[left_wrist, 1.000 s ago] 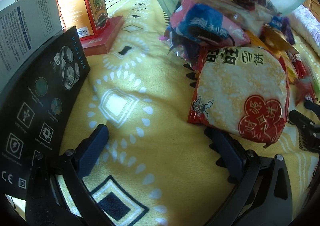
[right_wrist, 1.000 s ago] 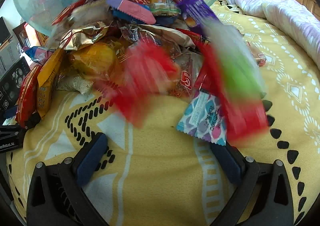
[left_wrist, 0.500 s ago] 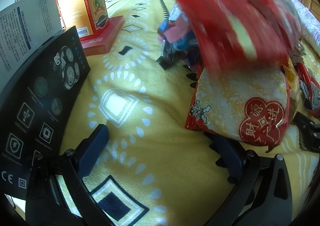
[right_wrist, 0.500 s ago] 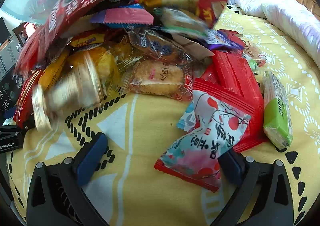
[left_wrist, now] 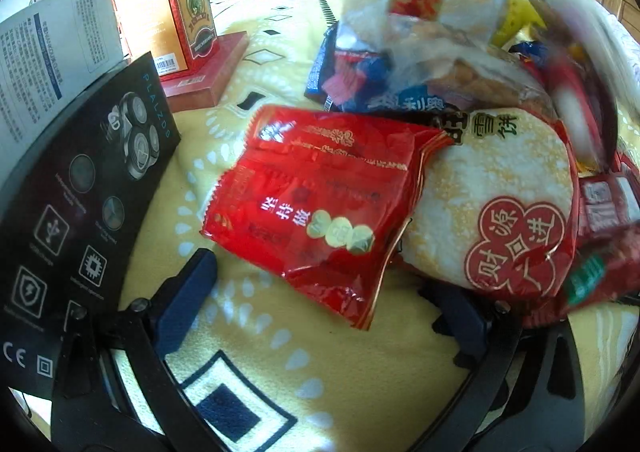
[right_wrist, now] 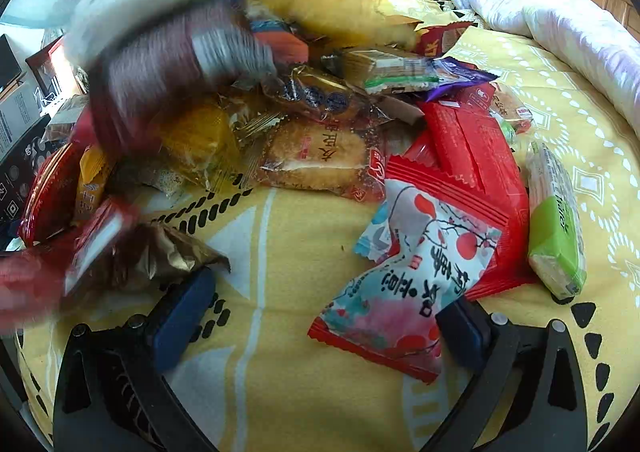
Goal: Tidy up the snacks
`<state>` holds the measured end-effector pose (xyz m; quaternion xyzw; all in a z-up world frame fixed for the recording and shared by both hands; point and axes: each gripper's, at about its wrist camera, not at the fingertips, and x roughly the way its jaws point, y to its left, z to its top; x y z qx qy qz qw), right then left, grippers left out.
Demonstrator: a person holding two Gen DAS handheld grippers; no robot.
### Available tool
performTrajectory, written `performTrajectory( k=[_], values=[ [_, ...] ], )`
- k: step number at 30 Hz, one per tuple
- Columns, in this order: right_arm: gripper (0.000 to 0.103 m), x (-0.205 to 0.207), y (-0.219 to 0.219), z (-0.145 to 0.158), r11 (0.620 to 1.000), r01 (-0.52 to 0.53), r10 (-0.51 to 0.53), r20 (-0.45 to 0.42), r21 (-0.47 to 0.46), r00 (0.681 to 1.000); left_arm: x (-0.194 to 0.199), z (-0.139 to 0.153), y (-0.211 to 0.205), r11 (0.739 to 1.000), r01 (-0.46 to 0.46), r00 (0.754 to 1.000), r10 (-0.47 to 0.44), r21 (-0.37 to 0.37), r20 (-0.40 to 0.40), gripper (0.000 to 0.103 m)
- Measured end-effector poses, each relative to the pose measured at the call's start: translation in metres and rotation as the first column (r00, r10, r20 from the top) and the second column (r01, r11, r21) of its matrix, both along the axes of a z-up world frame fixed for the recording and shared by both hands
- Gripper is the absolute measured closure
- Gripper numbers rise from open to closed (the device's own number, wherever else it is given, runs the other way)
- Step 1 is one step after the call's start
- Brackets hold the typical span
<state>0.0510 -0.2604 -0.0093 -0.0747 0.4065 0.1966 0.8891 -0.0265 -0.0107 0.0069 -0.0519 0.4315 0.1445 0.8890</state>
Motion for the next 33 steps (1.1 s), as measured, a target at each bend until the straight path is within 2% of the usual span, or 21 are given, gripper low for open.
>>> performTrajectory(
  k=[33],
  values=[
    [0.0, -0.0015, 0.0027, 0.0019, 1.0, 0.001, -0.001, 0.004, -0.008, 1.0, -0.0005, 0.0002, 0.0004, 1.0, 0.0, 1.0, 0.0, 0.001, 0.0, 0.0]
  ],
)
